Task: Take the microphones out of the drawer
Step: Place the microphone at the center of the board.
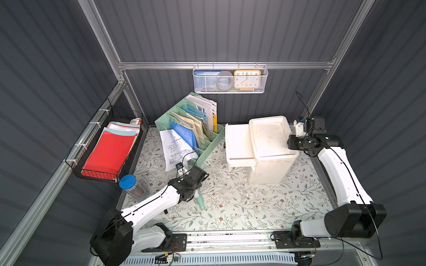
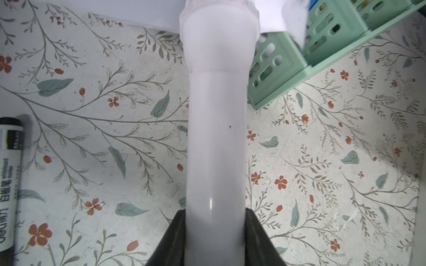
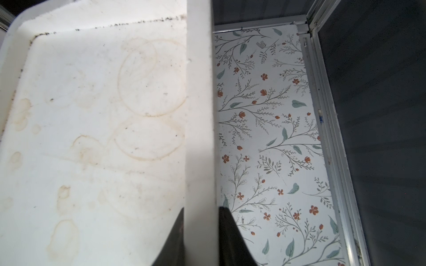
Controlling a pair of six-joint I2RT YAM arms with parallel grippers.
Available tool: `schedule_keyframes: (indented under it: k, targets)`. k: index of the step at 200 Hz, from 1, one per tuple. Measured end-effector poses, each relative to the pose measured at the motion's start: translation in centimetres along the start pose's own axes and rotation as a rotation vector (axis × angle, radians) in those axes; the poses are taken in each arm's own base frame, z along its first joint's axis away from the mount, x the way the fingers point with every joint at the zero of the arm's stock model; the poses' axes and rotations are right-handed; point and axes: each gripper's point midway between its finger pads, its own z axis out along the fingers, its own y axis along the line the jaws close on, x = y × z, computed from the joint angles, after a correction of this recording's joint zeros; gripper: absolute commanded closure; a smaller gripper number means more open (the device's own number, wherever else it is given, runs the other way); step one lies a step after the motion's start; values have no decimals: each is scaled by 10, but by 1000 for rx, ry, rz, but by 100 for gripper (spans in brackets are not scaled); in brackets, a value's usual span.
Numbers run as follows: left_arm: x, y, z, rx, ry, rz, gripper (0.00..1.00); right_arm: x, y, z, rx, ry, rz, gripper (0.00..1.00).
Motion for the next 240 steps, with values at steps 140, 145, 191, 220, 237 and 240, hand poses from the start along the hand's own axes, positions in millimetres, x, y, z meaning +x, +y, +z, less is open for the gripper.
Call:
schedule_keyframes:
  k: [140,145,191,220,237,240]
  targets:
    - [35,37,23,-109,86,25,75,0,0,0,0,0,0,94]
    - [37,37,24,-115,92,31,75,0,0,0,0,-1,0,94]
    - [45,38,38,-146,109,59,72,0,0,0,0,-1,1,94]
    - [44,31,43,-145,107,64,61,0,0,-1,-1,-2,0,94]
    - [45,25,46,-142,125,81,46,0,0,-1,0,-3,0,93]
    - [46,24,47,-144,127,79,44,0,0,-1,-1,-2,0,93]
